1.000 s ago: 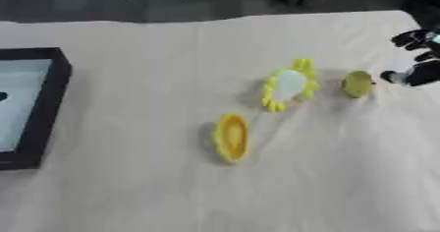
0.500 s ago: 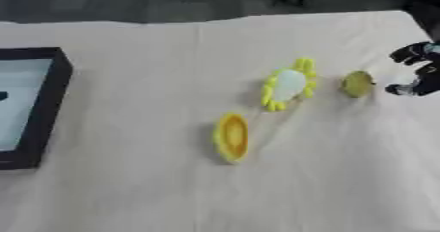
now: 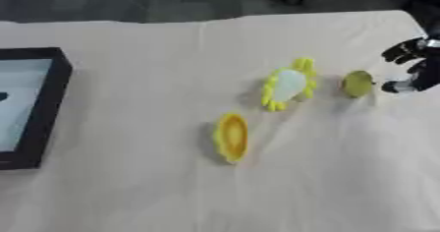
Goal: Pick up the objects with one hand, pass them to the other hand, and then place them into the box on the other side of the table.
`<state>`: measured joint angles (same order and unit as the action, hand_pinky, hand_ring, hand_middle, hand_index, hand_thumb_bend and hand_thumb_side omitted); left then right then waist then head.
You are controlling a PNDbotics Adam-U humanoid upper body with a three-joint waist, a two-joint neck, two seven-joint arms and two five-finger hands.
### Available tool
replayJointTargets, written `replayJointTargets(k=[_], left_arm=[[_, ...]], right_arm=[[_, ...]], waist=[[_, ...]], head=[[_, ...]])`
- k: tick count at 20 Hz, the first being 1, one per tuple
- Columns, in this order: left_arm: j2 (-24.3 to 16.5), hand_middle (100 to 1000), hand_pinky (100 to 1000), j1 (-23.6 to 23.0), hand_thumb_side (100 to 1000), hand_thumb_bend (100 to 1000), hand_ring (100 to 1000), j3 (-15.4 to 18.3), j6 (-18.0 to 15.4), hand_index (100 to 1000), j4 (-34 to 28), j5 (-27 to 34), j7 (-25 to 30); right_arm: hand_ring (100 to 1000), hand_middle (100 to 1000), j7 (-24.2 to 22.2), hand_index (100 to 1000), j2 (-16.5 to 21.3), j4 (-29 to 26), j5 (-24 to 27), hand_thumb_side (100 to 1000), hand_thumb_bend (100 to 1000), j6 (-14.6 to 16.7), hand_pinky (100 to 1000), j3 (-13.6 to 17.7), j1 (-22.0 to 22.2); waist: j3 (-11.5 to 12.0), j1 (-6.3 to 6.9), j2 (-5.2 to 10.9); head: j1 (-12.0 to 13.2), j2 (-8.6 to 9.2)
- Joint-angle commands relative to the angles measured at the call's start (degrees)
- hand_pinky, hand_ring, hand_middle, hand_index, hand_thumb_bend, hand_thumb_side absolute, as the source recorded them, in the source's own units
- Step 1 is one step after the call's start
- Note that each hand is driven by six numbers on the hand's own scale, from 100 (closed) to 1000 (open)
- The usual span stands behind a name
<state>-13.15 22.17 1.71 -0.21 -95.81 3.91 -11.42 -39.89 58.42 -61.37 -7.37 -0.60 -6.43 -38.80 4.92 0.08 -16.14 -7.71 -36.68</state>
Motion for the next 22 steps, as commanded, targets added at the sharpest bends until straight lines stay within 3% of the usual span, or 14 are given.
replayJointTargets(k=[1,8,22], left_arm=[[-1.11,839,719,0.61,756,498,1000,0.15,-0.06,831,-0.85,0.21,0.04],[-0.71,839,720,0.77,756,497,1000,-0.02,-0.13,830,-0.90,0.31,0.22],[-0.37,840,720,1.21,758,495,1000,-0.15,-0.15,828,-1.04,0.45,0.46]], right_arm=[[946,883,-3.34,908,1.27,0.11,-1.11,149,525,-0.25,857,1.82,-1.49],[945,883,-7.46,908,-1.39,2.01,-6.19,149,538,-0.72,856,2.84,-3.72],[940,883,-0.37,911,-4.94,5.49,-13.42,153,563,-0.24,854,2.93,-5.63]], waist=[[-0.01,-0.50,1.15],[0.42,-0.40,1.02],[1.01,-0.06,0.35]], head=[[-0.16,0.15],[-0.51,0.33],[-1.06,0.80]])
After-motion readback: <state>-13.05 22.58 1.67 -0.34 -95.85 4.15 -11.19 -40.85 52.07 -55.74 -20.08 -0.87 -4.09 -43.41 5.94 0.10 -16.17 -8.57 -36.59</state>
